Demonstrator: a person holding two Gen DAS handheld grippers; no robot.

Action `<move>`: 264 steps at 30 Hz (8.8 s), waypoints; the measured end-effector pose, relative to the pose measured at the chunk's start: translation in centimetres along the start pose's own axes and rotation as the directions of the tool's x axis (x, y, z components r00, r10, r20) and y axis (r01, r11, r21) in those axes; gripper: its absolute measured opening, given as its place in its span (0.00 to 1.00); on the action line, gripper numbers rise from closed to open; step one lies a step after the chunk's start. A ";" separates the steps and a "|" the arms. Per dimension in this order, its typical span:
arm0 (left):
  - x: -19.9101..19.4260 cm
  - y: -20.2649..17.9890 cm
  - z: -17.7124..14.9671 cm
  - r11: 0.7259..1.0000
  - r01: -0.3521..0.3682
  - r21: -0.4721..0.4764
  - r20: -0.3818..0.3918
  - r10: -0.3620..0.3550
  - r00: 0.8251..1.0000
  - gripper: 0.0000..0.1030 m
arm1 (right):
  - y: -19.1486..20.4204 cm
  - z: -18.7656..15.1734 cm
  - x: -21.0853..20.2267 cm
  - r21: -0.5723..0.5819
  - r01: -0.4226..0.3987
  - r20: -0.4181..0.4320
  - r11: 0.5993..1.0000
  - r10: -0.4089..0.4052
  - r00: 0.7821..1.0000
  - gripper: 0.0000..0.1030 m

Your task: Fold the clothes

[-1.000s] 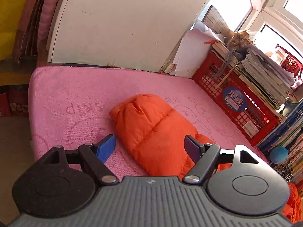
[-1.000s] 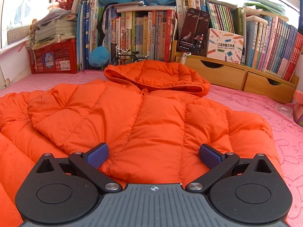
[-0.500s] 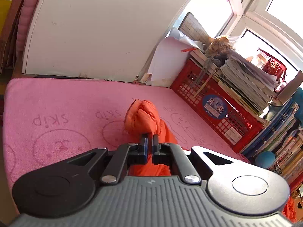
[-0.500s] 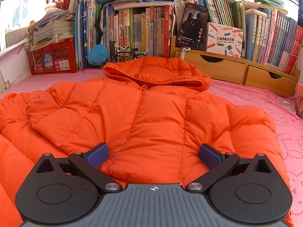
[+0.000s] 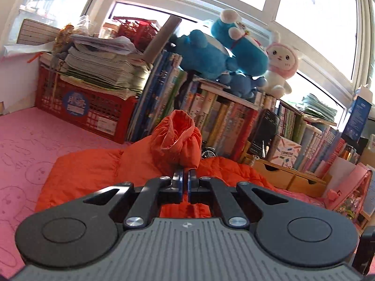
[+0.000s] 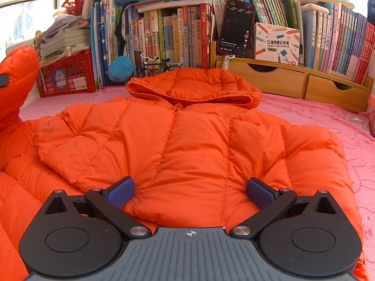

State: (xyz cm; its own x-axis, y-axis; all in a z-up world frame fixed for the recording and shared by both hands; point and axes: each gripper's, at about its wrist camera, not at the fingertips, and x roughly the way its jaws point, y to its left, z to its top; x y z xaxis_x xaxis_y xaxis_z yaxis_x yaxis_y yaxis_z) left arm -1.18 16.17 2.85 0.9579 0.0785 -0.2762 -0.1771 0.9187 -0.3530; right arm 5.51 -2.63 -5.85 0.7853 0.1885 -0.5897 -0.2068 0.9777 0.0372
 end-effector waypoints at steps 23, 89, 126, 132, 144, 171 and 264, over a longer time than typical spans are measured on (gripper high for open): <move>-0.6 -5.8 -2.4 0.965 0.213 0.155 -0.156 -0.189 0.969 0.72 | -6.2 -0.7 -4.7 0.330 -0.175 0.154 0.928 0.130 0.980 1.00; 6.1 -1.0 -2.6 0.971 -0.139 0.196 -0.123 0.165 0.979 0.80 | -2.8 1.3 -7.6 0.189 0.265 0.214 0.946 -0.303 0.929 0.66; 8.8 2.9 -4.2 0.861 -0.387 0.331 -0.144 0.451 0.881 0.89 | -4.0 1.2 1.8 0.083 0.169 0.005 0.982 -0.170 0.985 0.82; 7.8 5.2 -2.3 0.782 -0.540 0.312 -0.119 0.596 0.794 0.76 | -3.9 1.2 2.0 0.070 0.158 -0.001 0.985 -0.159 0.987 0.88; 6.8 -1.6 -4.1 0.937 -0.156 0.314 -0.212 0.229 0.950 0.83 | -3.7 1.2 2.0 0.066 0.155 -0.001 0.986 -0.155 0.988 0.92; 12.9 -6.3 -6.6 0.839 -0.260 0.477 -0.135 0.362 0.922 0.96 | -3.5 1.2 2.1 0.068 0.147 -0.008 0.987 -0.147 0.989 0.97; 13.3 -4.9 -7.7 0.929 -0.104 0.355 -0.290 0.216 0.932 1.00 | -10.8 18.2 23.6 0.038 0.066 -0.133 0.997 -0.060 0.989 0.98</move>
State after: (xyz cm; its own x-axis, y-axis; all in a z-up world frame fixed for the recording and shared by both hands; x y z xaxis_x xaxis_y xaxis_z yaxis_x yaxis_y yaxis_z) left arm 10.73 9.75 -6.00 0.7893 0.1592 -0.5930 -0.1842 0.9827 0.0186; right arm 36.91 -7.08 -5.51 0.7116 0.1155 -0.6931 -0.1328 0.9907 0.0288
